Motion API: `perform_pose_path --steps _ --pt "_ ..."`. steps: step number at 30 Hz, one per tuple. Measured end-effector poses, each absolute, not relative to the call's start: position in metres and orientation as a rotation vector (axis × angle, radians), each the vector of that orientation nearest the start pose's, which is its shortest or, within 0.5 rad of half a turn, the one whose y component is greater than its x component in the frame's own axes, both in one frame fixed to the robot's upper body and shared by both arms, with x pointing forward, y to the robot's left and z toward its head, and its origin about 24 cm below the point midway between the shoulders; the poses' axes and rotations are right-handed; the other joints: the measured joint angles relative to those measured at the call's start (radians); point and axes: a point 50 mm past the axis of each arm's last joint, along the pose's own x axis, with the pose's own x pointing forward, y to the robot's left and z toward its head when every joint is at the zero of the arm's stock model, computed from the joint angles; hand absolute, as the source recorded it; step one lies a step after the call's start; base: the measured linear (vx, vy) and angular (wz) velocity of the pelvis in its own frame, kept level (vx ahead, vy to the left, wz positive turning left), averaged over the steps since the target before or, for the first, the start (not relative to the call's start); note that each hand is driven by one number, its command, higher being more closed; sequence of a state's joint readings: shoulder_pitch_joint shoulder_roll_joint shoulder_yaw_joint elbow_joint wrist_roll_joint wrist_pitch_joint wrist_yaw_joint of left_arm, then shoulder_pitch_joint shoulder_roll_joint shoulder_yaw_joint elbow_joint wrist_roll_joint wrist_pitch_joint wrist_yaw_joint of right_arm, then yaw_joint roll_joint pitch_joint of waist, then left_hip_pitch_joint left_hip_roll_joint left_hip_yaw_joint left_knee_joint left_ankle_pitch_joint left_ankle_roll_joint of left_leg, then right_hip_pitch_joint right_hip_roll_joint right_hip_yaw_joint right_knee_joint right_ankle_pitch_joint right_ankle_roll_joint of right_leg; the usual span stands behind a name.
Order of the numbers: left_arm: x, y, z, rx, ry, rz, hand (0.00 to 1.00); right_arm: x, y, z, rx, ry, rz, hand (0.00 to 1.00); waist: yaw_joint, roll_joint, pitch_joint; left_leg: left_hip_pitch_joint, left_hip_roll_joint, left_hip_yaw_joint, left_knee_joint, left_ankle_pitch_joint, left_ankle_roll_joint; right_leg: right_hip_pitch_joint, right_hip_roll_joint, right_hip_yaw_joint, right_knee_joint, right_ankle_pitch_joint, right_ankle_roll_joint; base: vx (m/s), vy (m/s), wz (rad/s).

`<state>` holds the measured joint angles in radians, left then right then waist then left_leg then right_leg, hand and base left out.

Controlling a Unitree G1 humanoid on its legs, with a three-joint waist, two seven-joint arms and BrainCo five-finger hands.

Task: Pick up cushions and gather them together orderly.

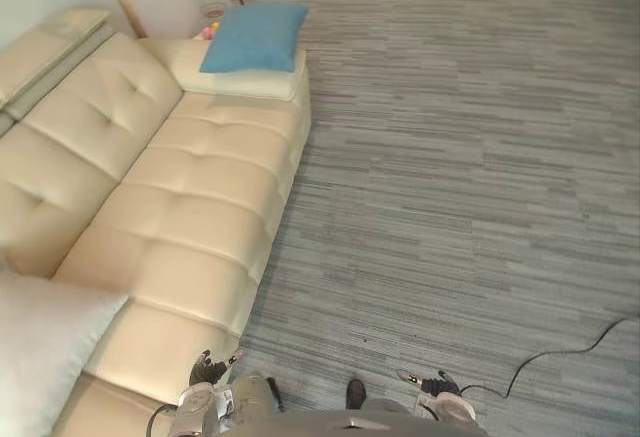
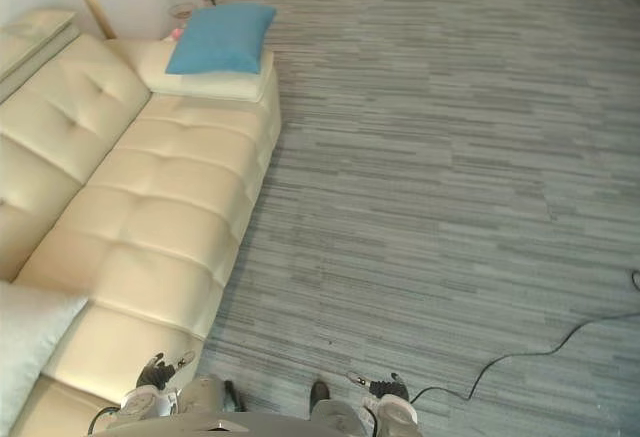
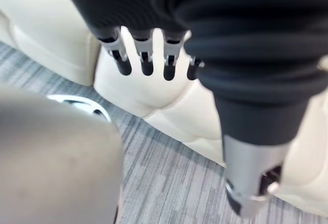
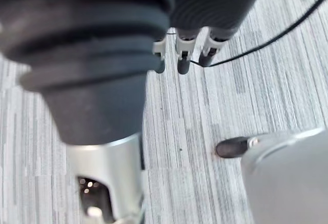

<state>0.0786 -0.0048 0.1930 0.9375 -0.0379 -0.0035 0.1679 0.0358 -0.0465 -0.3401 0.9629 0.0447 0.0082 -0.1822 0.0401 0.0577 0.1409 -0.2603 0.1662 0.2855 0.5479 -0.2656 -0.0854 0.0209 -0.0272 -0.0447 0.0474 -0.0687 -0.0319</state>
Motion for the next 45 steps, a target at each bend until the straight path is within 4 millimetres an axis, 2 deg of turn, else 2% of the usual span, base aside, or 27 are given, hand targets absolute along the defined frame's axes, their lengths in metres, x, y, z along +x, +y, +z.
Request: perform_pose_path --steps 2,4,6,9,11,12,14,16,17,18,20,22,23,24,25,26,27,29,30,32,34,35,38,39,42,44,45 --pt "0.117 0.183 -0.151 -0.058 1.002 0.373 0.00 0.118 -0.221 -0.147 0.089 0.993 -0.543 0.00 0.009 0.007 0.004 -0.038 -0.063 -0.080 -0.247 0.090 0.000 0.037 -0.020 0.034 -0.015 -0.034 0.028 0.36 0.254 -0.46" --pt "0.118 0.181 -0.150 -0.063 0.994 0.372 0.00 0.119 -0.221 -0.147 0.090 0.991 -0.542 0.00 0.026 0.014 0.002 -0.052 -0.078 -0.152 -0.364 0.163 -0.015 0.052 -0.021 0.062 -0.022 -0.060 0.051 0.31 0.234 -0.46" --pt "0.122 0.184 -0.149 -0.057 0.982 0.374 0.00 0.123 -0.220 -0.146 0.093 0.983 -0.538 0.00 0.046 0.009 -0.002 -0.061 -0.092 -0.166 -0.327 0.257 0.016 0.058 -0.031 0.103 -0.022 -0.092 0.059 0.44 0.322 -0.61" --pt "0.124 0.197 -0.146 -0.039 0.962 0.407 0.00 0.132 -0.203 -0.147 0.131 0.974 -0.508 0.00 0.042 -0.058 -0.012 -0.101 -0.152 -0.124 -0.198 0.158 0.104 0.001 -0.104 0.126 0.125 -0.162 0.115 0.49 0.299 -0.47" --pt "0.120 0.199 -0.147 -0.038 0.976 0.423 0.00 0.135 -0.199 -0.146 0.138 0.968 -0.496 0.00 0.054 -0.059 -0.013 -0.067 -0.155 -0.076 -0.181 0.104 0.119 -0.085 -0.117 0.152 0.328 -0.173 0.165 0.40 0.212 -0.62" --pt "0.114 0.204 -0.149 -0.018 0.998 0.439 0.00 0.137 -0.194 -0.146 0.146 0.968 -0.483 0.00 0.062 -0.058 -0.011 -0.006 -0.155 -0.031 -0.182 0.078 0.142 -0.148 -0.118 0.175 0.529 -0.153 0.267 0.36 0.169 -0.65" --pt "0.101 0.208 -0.152 0.006 1.036 0.441 0.00 0.140 -0.191 -0.145 0.147 0.958 -0.467 0.00 0.046 -0.056 -0.010 0.080 -0.157 -0.001 -0.186 0.048 0.163 -0.205 -0.114 0.152 0.767 -0.113 0.327 0.54 0.174 -0.55" --pt "0.098 0.206 -0.153 0.022 1.051 0.423 0.00 0.145 -0.193 -0.143 0.140 0.944 -0.466 0.00 0.038 -0.043 -0.002 0.182 -0.159 -0.001 -0.230 0.036 0.171 -0.245 -0.133 0.021 0.911 -0.130 0.269 0.48 0.086 -0.40" --pt "0.099 0.204 -0.154 0.031 1.057 0.407 0.00 0.149 -0.196 -0.142 0.131 0.934 -0.466 0.00 0.039 -0.030 0.007 0.272 -0.159 -0.002 -0.306 0.036 0.170 -0.264 -0.146 -0.087 0.938 -0.175 0.174 0.40 0.030 -0.38" --pt "0.101 0.201 -0.154 0.035 1.058 0.393 0.00 0.152 -0.200 -0.140 0.123 0.923 -0.467 0.00 0.030 -0.014 0.020 0.346 -0.156 -0.006 -0.363 0.036 0.170 -0.276 -0.146 -0.170 0.905 -0.212 0.119 0.47 0.023 -0.27" --pt "0.104 0.198 -0.154 0.027 1.055 0.385 0.00 0.154 -0.204 -0.138 0.113 0.915 -0.470 0.00 0.007 -0.009 0.022 0.393 -0.152 -0.012 -0.393 0.036 0.170 -0.306 -0.140 -0.246 0.794 -0.239 0.076 0.33 -0.045 0.09" --pt "0.113 0.196 -0.153 0.024 1.040 0.376 0.00 0.157 -0.208 -0.136 0.104 0.904 -0.475 0.00 -0.014 -0.018 0.031 0.426 -0.144 -0.025 -0.401 0.036 0.170 -0.377 -0.123 -0.269 0.574 -0.209 0.058 0.37 -0.104 0.24" --pt "0.116 0.194 -0.152 0.021 1.034 0.372 0.00 0.159 -0.210 -0.135 0.098 0.896 -0.477 0.00 -0.018 -0.015 0.039 0.440 -0.134 -0.041 -0.410 0.036 0.169 -0.391 -0.109 -0.263 0.500 -0.173 0.059 0.40 -0.183 0.41" --pt "0.119 0.192 -0.151 0.024 1.025 0.362 0.00 0.160 -0.212 -0.134 0.093 0.891 -0.480 0.00 -0.028 -0.012 0.043 0.466 -0.116 -0.063 -0.434 0.036 0.156 -0.402 -0.084 -0.234 0.289 -0.052 0.084 0.50 -0.258 0.63" --pt "0.119 0.195 -0.151 0.034 1.025 0.361 0.00 0.154 -0.211 -0.137 0.098 0.909 -0.484 0.00 -0.039 -0.034 0.043 0.487 -0.122 -0.085 -0.448 0.034 0.131 -0.401 -0.092 -0.205 0.156 0.042 0.096 0.42 -0.225 0.70" --pt "0.117 0.196 -0.151 0.036 1.028 0.363 0.00 0.150 -0.209 -0.139 0.107 0.921 -0.487 0.00 -0.040 -0.047 0.045 0.504 -0.124 -0.100 -0.452 0.023 0.103 -0.400 -0.097 -0.179 0.107 0.082 0.096 0.48 -0.319 0.65" --pt "0.111 0.196 -0.153 0.026 1.046 0.374 0.00 0.143 -0.209 -0.141 0.128 0.935 -0.509 0.00 -0.041 -0.067 0.042 0.542 -0.114 -0.136 -0.453 -0.016 0.045 -0.392 -0.103 -0.153 0.100 0.231 0.070 0.47 -0.338 0.43" --pt "0.112 0.182 -0.155 -0.009 1.055 0.357 0.00 0.150 -0.216 -0.138 0.123 0.914 -0.522 0.00 -0.037 -0.021 0.052 0.540 -0.069 -0.165 -0.428 -0.009 0.042 -0.416 -0.078 -0.174 0.197 0.198 0.045 0.48 -0.347 0.28" --pt "0.112 0.176 -0.156 -0.024 1.057 0.350 0.00 0.149 -0.221 -0.137 0.128 0.910 -0.543 0.00 -0.036 0.004 0.053 0.518 -0.040 -0.206 -0.363 0.013 0.039 -0.417 -0.065 -0.198 0.251 0.133 0.028 0.35 -0.244 0.17" --pt "0.111 0.175 -0.156 -0.030 1.059 0.353 0.00 0.147 -0.224 -0.137 0.136 0.913 -0.561 0.00 -0.031 0.018 0.051 0.490 -0.012 -0.243 -0.250 0.047 0.019 -0.387 -0.048 -0.216 0.281 0.080 0.019 0.44 -0.288 0.19" --pt "0.114 0.176 -0.154 -0.033 1.043 0.359 0.00 0.141 -0.225 -0.139 0.138 0.925 -0.571 0.00 -0.036 0.027 0.054 0.374 0.012 -0.317 0.046 0.165 -0.028 -0.313 -0.034 -0.248 0.283 0.029 0.013 0.41 -0.229 0.25" --pt "0.115 0.177 -0.154 -0.037 1.035 0.367 0.00 0.136 -0.225 -0.141 0.125 0.937 -0.568 0.00 -0.024 0.025 0.058 0.291 0.033 -0.321 0.239 0.286 -0.049 -0.254 -0.018 -0.247 0.259 0.004 -0.008 0.33 -0.127 0.07" --pt "0.120 0.178 -0.151 -0.044 1.008 0.374 0.00 0.131 -0.225 -0.142 0.114 0.953 -0.565 0.00 -0.009 0.029 0.059 0.130 0.070 -0.223 0.481 0.160 0.009 -0.136 0.005 -0.244 0.187 -0.022 -0.026 0.45 -0.098 -0.04" --pt "0.121 0.178 -0.150 -0.051 1.001 0.376 0.00 0.130 -0.225 -0.143 0.118 0.963 -0.568 0.00 -0.002 0.029 0.059 0.077 0.069 -0.155 0.454 0.102 0.018 -0.073 0.004 -0.242 0.138 -0.025 -0.021 0.43 -0.059 0.00" --pt "0.125 0.178 -0.147 -0.055 0.976 0.377 0.00 0.129 -0.225 -0.144 0.133 0.975 -0.578 0.00 0.010 0.028 0.059 0.016 0.039 -0.069 0.226 0.045 0.033 0.011 -0.010 -0.238 0.077 -0.035 0.000 0.35 0.029 -0.06" --pt "0.127 0.176 -0.147 -0.058 0.970 0.374 0.00 0.128 -0.227 -0.144 0.150 0.975 -0.601 0.00 0.015 0.023 0.060 0.014 -0.031 -0.063 -0.111 0.072 0.025 0.060 -0.036 -0.241 0.045 -0.053 0.032 0.38 0.145 0.04" --pt "0.126 0.175 -0.147 -0.057 0.973 0.372 0.00 0.127 -0.229 -0.144 0.147 0.974 -0.604 0.00 0.020 0.028 0.055 0.022 -0.073 -0.075 -0.358 0.174 0.017 0.086 -0.046 -0.239 0.026 -0.071 0.060 0.39 0.194 0.02"
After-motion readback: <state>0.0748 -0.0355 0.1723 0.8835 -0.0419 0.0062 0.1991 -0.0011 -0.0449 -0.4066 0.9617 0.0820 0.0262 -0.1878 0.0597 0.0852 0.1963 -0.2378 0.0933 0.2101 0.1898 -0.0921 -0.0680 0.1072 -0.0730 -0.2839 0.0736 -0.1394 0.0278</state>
